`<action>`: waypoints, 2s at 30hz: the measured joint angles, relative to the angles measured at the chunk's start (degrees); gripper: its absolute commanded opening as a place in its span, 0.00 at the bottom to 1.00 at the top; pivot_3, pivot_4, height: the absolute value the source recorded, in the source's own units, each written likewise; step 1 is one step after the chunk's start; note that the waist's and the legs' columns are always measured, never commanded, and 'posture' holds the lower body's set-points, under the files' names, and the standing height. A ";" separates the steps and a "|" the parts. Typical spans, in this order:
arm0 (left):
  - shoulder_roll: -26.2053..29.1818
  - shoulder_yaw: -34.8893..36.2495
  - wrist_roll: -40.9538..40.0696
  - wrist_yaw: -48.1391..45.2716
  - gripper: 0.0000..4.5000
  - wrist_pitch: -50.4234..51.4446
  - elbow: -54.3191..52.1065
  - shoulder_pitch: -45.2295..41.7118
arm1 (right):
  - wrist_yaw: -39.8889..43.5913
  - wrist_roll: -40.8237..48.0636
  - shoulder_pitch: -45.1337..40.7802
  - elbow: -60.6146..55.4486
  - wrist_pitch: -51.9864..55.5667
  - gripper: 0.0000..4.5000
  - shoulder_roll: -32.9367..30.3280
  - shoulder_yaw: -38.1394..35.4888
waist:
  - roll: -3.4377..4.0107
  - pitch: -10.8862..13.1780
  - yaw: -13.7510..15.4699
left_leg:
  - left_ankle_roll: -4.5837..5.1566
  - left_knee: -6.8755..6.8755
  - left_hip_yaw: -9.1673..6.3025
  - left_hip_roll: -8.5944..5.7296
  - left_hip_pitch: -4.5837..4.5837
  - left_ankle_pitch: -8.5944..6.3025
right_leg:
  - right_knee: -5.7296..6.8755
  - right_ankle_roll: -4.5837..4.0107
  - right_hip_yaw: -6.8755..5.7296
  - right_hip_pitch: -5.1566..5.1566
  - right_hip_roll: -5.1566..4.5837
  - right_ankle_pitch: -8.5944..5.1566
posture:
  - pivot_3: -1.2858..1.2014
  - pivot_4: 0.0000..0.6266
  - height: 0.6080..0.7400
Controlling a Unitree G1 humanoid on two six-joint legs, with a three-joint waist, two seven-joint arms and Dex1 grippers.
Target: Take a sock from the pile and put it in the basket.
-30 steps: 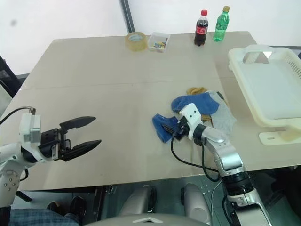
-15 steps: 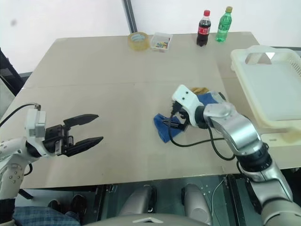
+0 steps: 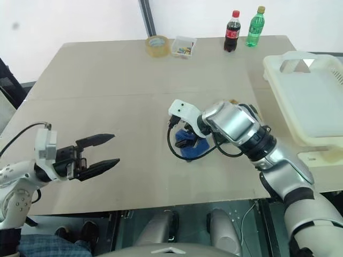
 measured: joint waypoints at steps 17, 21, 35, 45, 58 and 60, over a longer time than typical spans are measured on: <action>-1.50 0.14 0.50 2.81 1.00 -2.15 -2.04 3.57 | 9.07 -2.08 -3.59 2.12 -4.13 0.01 2.98 3.11 | 0.01 0.00 0.08 | -0.01 -0.03 -0.03 0.00 -0.02 0.00 | -0.01 0.00 -0.02 -0.03 -0.03 0.00 | 0.52 0.24 1.00; -1.50 0.13 0.50 2.82 1.00 -2.17 -2.03 2.94 | 9.31 -0.44 -2.50 -0.11 -10.18 0.01 8.78 -0.68 | 0.01 0.00 0.01 | -0.01 -0.04 -0.03 0.00 -0.02 0.00 | 0.00 0.00 -0.01 -0.04 -0.02 0.00 | 0.52 0.24 1.00; -1.43 0.02 0.55 2.47 1.00 -2.20 -0.82 0.79 | 5.81 0.51 12.86 1.12 -41.45 0.01 16.87 -15.82 | -0.15 -0.09 0.40 | -0.02 -0.01 -0.09 -0.12 -0.01 0.00 | -0.03 0.00 -0.11 0.02 -0.12 0.00 | 0.52 0.24 1.00; -1.44 -0.08 0.53 2.51 1.00 -2.27 -0.89 1.20 | 11.21 -4.41 31.61 1.14 -64.87 0.11 4.28 -18.06 | -0.07 -0.03 -0.01 | -0.01 -0.02 0.01 0.04 0.04 0.00 | 0.03 0.01 0.00 0.04 0.06 0.00 | 0.52 0.24 1.00; -0.92 -0.57 0.67 1.71 1.00 -2.02 1.11 -1.97 | 20.81 4.08 43.70 -19.85 -52.80 0.99 -18.38 -23.98 | -0.10 -0.01 0.45 | 0.00 0.02 -0.05 0.02 0.09 0.00 | -0.06 0.01 -0.08 0.22 0.00 0.00 | 0.52 0.24 1.00; -0.91 -0.60 0.83 1.37 1.00 -2.02 1.35 -2.01 | 19.47 4.76 43.46 -20.63 -49.92 0.99 -19.28 -26.56 | -0.12 -0.01 0.33 | 0.00 0.02 -0.05 0.06 0.12 0.00 | -0.06 0.01 -0.08 0.24 0.06 0.00 | 0.52 0.24 1.00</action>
